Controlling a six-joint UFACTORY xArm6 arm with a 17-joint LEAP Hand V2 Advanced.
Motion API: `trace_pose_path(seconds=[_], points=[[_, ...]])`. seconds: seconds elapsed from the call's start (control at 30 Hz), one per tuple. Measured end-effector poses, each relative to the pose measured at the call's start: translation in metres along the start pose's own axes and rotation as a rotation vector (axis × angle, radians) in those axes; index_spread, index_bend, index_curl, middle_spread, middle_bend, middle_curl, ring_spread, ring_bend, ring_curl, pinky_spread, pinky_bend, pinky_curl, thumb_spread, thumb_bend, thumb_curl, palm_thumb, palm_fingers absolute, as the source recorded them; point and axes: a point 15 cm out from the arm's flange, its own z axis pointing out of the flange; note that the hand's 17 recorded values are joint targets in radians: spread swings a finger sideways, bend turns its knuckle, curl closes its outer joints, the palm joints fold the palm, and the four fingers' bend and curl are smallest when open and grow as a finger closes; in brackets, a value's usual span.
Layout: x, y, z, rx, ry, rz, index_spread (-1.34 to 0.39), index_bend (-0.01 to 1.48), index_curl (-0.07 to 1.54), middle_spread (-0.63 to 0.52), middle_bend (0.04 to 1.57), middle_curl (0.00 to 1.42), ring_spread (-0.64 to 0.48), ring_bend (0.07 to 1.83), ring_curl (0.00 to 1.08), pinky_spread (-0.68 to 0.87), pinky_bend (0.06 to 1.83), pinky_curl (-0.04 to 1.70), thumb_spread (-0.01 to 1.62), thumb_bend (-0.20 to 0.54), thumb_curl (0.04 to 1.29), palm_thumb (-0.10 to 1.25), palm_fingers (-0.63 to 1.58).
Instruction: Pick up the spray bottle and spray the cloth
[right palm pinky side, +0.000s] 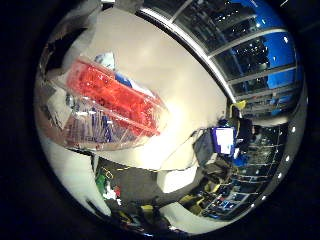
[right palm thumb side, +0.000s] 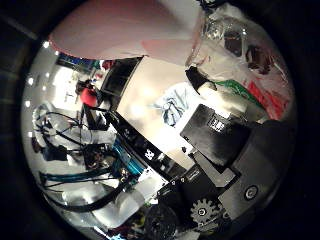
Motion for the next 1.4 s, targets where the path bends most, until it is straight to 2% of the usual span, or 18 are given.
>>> trace_pose_path(seconds=[0.3, 0.53, 0.77, 1.2, 1.4], points=[[-0.013, -0.021, -0.017, -0.071, 0.24, -0.056, -0.22, 1.15, 0.88, -0.1, 1.43, 0.7, -0.23, 1.35, 0.82, -0.14, 0.99, 1.47, 0.46, -0.023, 0.91, 1.03, 1.1], [-0.043, -0.018, 0.034, -0.124, 0.3, -0.112, -0.22, 1.15, 0.88, -0.1, 1.43, 0.7, -0.23, 1.35, 0.83, -0.14, 0.98, 1.49, 0.44, -0.022, 0.92, 1.03, 1.11], [-0.06, -0.01, 0.068, -0.131, 0.292, -0.123, -0.22, 1.15, 0.88, -0.1, 1.43, 0.7, -0.23, 1.35, 0.83, -0.14, 0.97, 1.5, 0.44, -0.022, 0.93, 1.02, 1.11], [-0.042, -0.019, 0.04, -0.079, 0.325, -0.097, -0.22, 1.15, 0.89, -0.1, 1.43, 0.7, -0.23, 1.34, 0.83, -0.15, 0.97, 1.5, 0.42, -0.022, 0.94, 1.03, 1.11], [-0.047, -0.009, 0.056, -0.109, 0.31, -0.09, -0.22, 1.15, 0.88, -0.1, 1.43, 0.7, -0.23, 1.34, 0.83, -0.15, 0.96, 1.5, 0.42, -0.022, 0.94, 1.03, 1.11]])
